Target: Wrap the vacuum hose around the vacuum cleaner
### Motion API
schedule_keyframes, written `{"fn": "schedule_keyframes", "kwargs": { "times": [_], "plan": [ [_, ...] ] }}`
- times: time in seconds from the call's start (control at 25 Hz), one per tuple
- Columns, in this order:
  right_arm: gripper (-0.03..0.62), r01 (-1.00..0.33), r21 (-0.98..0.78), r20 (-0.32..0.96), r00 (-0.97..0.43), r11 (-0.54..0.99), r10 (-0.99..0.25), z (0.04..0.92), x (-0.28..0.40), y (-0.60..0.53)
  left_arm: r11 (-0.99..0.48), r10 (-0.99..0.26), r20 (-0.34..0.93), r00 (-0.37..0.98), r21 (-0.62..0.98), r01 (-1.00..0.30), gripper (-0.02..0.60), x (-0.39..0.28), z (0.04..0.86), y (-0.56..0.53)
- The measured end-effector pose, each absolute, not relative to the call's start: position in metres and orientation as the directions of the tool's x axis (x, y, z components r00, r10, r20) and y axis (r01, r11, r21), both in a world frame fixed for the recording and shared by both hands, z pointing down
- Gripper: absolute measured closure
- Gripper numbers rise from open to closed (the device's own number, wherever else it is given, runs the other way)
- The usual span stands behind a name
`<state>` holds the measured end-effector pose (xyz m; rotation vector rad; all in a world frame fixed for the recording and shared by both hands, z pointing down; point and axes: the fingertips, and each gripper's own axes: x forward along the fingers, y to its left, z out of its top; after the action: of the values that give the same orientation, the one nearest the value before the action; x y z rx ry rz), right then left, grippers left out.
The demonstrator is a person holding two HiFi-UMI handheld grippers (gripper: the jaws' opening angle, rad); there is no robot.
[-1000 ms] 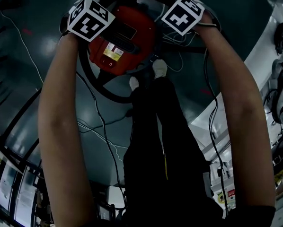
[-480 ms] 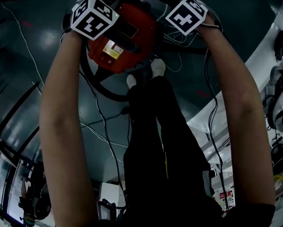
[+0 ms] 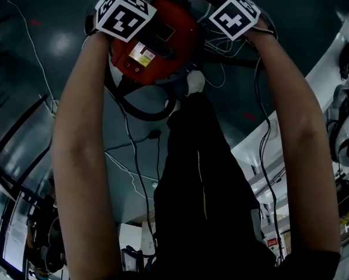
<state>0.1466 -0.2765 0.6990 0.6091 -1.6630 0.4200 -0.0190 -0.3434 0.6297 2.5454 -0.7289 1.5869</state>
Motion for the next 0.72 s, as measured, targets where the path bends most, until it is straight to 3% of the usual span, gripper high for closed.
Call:
{"fn": "schedule_keyframes", "kwargs": {
  "times": [0.24, 0.52, 0.72],
  "plan": [
    [0.419, -0.633, 0.045, 0.980, -0.120, 0.773, -0.156, 0.696, 0.145, -0.271, -0.854, -0.414, 0.847, 0.334, -0.235, -0.464, 0.463, -0.037, 0.625, -0.338],
    [0.414, -0.615, 0.169, 0.959, -0.077, 0.770, -0.272, 0.690, 0.153, -0.285, -0.829, -0.425, 0.851, 0.309, -0.228, -0.511, 0.437, -0.063, 0.625, -0.328],
    [0.413, -0.602, 0.146, 0.966, -0.085, 0.785, -0.245, 0.690, 0.155, -0.292, -0.792, -0.421, 0.865, 0.273, -0.203, -0.576, 0.437, -0.088, 0.635, -0.325]
  ]
}}
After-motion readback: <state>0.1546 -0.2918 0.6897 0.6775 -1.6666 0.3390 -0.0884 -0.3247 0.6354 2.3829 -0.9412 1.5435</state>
